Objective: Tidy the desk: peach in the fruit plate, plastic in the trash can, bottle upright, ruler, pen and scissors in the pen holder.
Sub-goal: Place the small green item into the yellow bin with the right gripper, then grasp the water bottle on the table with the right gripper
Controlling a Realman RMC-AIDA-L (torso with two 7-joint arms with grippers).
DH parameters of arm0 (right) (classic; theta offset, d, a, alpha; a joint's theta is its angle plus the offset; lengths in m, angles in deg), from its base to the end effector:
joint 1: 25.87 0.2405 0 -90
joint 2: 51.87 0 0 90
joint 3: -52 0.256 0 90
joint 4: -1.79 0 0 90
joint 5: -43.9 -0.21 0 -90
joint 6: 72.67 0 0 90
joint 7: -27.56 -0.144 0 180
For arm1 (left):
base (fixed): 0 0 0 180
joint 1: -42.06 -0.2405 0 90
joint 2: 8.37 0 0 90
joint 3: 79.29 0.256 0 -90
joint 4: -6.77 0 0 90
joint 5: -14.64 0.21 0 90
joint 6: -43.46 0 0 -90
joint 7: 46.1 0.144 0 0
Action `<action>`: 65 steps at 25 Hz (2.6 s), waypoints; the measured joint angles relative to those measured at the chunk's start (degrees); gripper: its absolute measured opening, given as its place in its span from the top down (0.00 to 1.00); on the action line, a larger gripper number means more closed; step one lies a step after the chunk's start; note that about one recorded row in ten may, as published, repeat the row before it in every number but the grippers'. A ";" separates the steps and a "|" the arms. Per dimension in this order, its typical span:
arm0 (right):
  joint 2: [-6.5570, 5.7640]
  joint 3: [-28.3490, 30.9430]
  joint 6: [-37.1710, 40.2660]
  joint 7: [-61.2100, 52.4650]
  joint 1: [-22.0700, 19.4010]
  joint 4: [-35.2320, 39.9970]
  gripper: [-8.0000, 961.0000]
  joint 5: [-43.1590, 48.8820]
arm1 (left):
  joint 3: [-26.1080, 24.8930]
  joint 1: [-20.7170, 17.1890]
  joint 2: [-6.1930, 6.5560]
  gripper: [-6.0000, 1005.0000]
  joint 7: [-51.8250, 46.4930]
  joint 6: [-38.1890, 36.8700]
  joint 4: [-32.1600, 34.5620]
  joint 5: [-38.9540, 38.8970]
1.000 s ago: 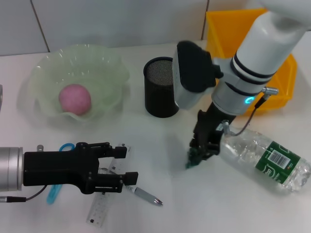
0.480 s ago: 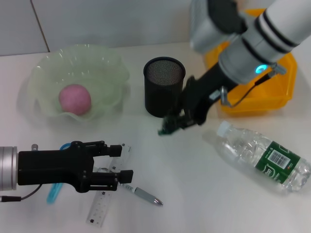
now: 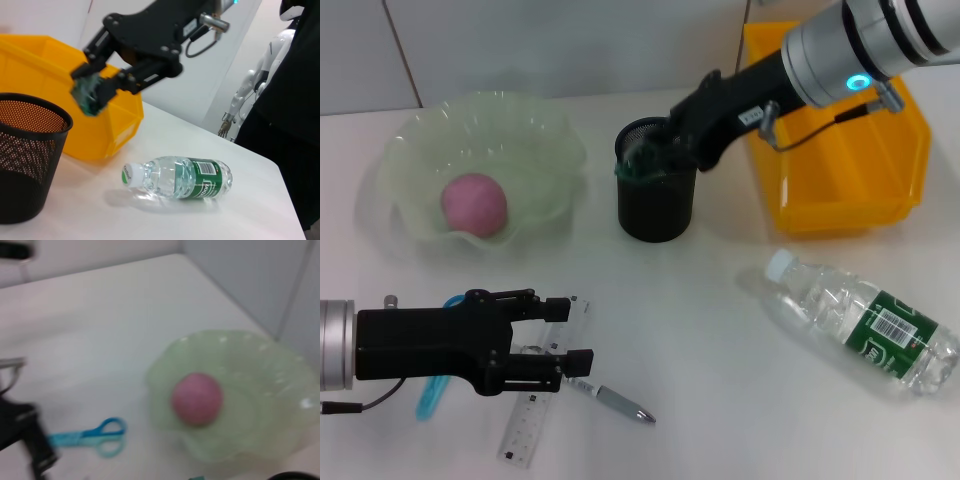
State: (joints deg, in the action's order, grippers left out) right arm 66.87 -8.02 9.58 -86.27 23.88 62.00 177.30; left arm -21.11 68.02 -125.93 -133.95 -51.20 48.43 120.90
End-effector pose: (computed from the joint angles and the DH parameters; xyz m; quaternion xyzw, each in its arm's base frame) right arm 0.1143 0.4168 0.0088 -0.9818 0.1265 0.0099 0.1410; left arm -0.2474 0.2974 -0.0151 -0.9483 -0.2267 -0.2222 0.0042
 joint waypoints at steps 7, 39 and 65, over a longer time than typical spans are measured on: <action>0.09 -0.31 -7.65 -2.93 0.98 -2.53 0.68 0.53 | 0.04 0.18 -0.04 0.19 -0.25 -0.08 0.00 0.00; -2.77 14.89 -19.53 -19.27 -7.43 1.30 0.61 13.12 | 0.10 0.90 -0.15 0.19 -0.48 -0.08 0.00 0.00; -2.23 14.51 -19.49 -18.45 -7.35 -0.61 0.30 13.04 | 0.38 1.01 -0.38 0.19 -0.28 -0.08 0.00 0.09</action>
State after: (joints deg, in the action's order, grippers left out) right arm 64.64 6.48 -9.91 -104.72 16.53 61.39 190.34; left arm -20.73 69.04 -126.30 -134.23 -51.28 48.43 120.99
